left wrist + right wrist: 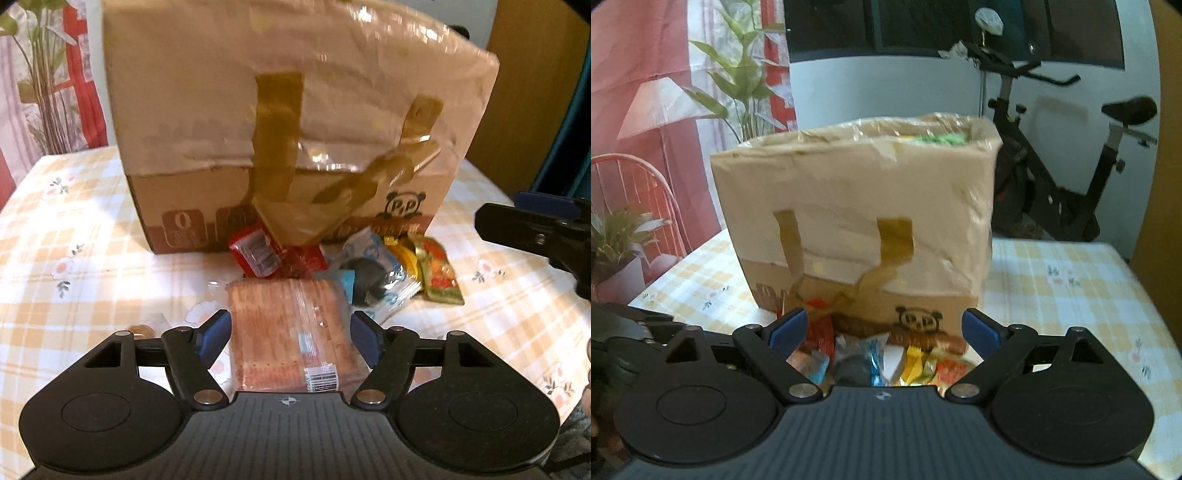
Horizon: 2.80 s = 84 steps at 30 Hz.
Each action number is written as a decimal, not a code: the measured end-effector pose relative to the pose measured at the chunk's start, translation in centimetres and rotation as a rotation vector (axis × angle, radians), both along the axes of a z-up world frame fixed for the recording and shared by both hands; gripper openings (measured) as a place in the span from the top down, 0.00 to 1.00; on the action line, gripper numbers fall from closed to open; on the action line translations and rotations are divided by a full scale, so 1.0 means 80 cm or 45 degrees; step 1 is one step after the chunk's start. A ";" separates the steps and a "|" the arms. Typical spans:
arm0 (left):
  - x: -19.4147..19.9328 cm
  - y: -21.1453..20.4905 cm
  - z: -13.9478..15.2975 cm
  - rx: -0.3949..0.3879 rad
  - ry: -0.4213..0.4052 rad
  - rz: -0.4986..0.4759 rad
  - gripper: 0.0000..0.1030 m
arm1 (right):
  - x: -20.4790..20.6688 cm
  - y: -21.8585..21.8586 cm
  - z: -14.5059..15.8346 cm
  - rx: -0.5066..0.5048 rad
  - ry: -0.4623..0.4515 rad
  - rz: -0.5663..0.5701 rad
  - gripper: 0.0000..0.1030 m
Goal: Organize snacks
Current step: 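Grasp the large orange wafer pack with the left tool while the right tool grasps a red wrapper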
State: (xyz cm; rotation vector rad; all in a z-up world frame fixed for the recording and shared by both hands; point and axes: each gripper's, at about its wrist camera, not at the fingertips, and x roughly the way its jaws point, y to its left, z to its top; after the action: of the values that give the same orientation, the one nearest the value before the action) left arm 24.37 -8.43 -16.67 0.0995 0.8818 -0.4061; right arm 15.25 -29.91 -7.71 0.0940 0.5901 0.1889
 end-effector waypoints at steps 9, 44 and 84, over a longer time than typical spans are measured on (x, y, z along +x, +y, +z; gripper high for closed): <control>0.010 -0.020 -0.030 0.078 0.033 -0.017 0.15 | -0.003 0.001 -0.022 0.013 0.080 -0.003 0.10; -0.032 0.048 0.016 0.007 -0.085 0.137 0.25 | -0.020 0.008 -0.068 0.096 0.311 0.043 0.10; -0.062 0.091 0.013 -0.058 -0.119 0.264 0.25 | -0.019 0.072 -0.087 -0.096 0.285 0.286 0.59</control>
State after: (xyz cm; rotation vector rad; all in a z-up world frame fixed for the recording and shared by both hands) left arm 19.39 -1.16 -15.66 -0.0150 0.7819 -0.2257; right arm 13.75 -24.16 -14.65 -0.0256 0.8308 0.3771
